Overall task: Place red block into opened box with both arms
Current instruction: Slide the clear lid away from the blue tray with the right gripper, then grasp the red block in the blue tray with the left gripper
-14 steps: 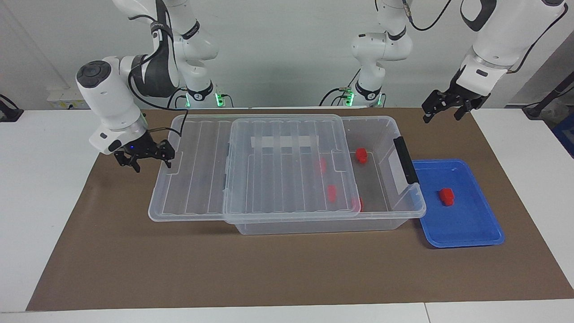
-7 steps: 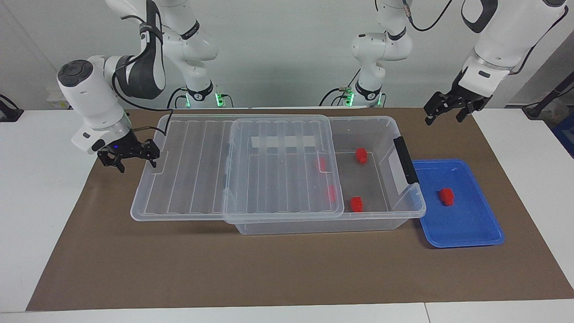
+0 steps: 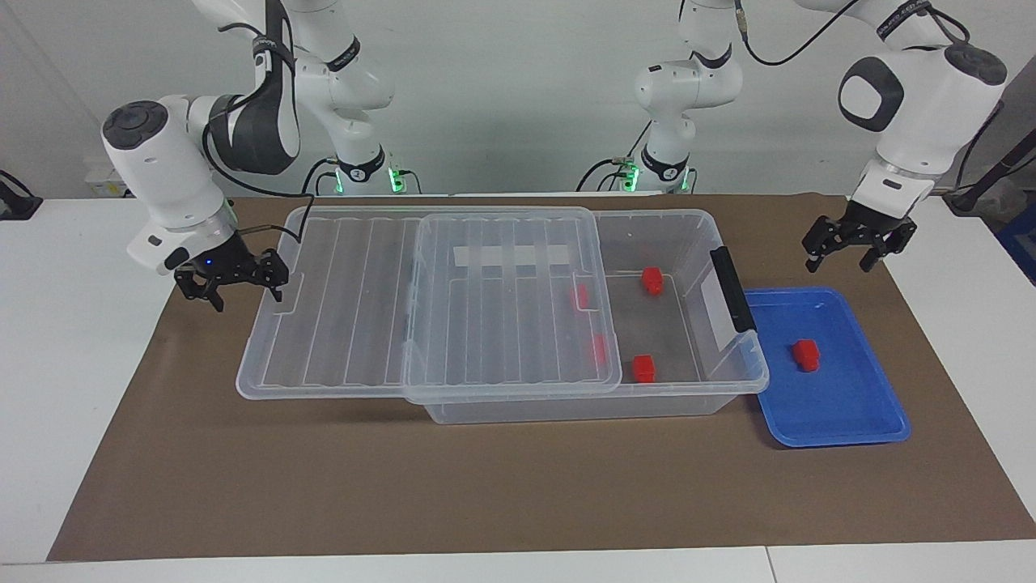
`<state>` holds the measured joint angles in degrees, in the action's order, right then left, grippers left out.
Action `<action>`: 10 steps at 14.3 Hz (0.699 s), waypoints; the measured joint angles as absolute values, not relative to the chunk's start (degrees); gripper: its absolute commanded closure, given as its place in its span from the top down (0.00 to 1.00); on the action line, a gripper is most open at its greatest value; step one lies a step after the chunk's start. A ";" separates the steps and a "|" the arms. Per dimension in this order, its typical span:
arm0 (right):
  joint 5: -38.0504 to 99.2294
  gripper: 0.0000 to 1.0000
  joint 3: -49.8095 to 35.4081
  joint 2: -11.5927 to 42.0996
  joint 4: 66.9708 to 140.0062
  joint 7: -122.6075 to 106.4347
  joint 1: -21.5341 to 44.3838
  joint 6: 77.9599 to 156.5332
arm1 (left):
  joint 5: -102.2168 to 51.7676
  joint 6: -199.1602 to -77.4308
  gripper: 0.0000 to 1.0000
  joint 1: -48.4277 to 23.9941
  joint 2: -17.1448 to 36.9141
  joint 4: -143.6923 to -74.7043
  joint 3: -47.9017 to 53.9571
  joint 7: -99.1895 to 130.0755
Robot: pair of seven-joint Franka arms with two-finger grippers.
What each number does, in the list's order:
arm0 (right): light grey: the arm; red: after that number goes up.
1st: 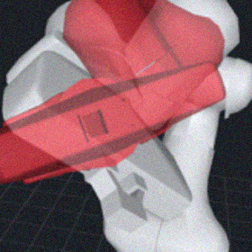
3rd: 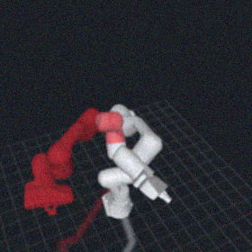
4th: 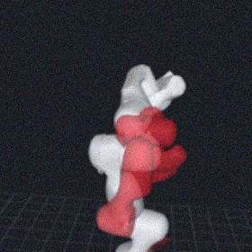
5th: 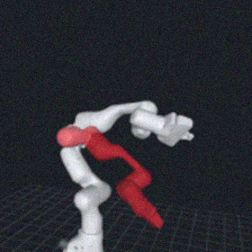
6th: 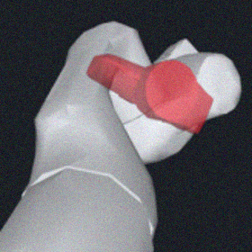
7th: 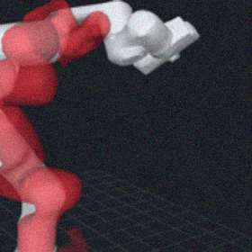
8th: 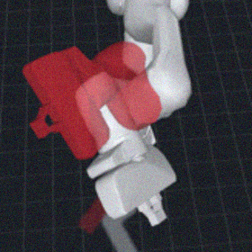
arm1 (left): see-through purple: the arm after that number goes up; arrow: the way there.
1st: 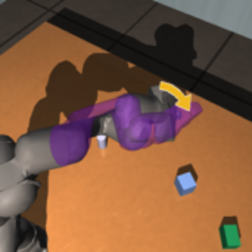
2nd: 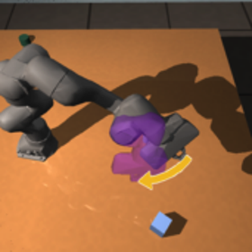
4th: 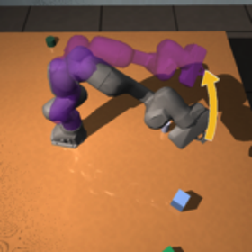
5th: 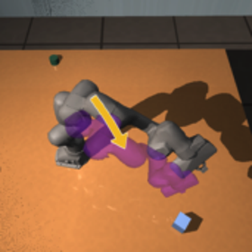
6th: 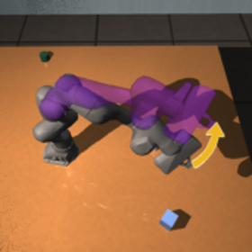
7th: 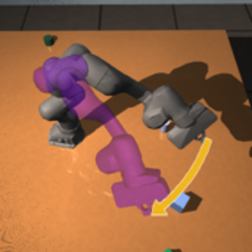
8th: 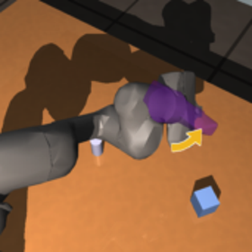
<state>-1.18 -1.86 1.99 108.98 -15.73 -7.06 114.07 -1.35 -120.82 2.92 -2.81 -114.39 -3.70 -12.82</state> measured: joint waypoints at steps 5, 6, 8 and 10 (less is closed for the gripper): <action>-1.18 1.00 -2.71 1.09 98.39 5.05 -0.73 103.04 | -1.33 -135.84 1.00 3.27 4.25 -121.21 -3.57 -20.70; -1.18 1.00 -2.77 1.09 95.86 9.53 0.91 101.39 | -1.33 -137.23 1.00 3.64 5.61 -121.24 -3.64 -22.01; -1.17 1.00 -2.82 1.00 92.48 16.21 3.16 98.80 | -1.33 -140.50 1.00 4.35 8.41 -121.28 -3.77 -24.67; -1.17 1.00 -2.85 0.48 92.02 18.60 4.42 97.24 | -1.33 -142.83 1.00 5.77 11.09 -121.28 -3.81 -24.93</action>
